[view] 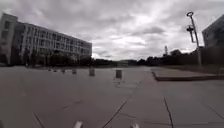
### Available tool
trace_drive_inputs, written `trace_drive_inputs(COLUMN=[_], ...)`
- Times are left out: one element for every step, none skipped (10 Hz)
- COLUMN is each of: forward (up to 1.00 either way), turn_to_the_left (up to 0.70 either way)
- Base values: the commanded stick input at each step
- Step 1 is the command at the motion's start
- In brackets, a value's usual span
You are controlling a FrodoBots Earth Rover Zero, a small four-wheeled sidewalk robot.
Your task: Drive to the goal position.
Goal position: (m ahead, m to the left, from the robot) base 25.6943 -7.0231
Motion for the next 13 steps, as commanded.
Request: trace_drive_inputs(forward=[0.7, 0.7, 0.7, 0.7, 0.7, 0.7, 0.7, 0.7, 0.7, 0.7, 0.7, 0.7, 0.7], turn_to_the_left=[0.0, 0.0, 0.0, 0.0, 0.0, 0.0, 0.0, 0.0, 0.0, 0.0, 0.0, 0.0, 0.0])
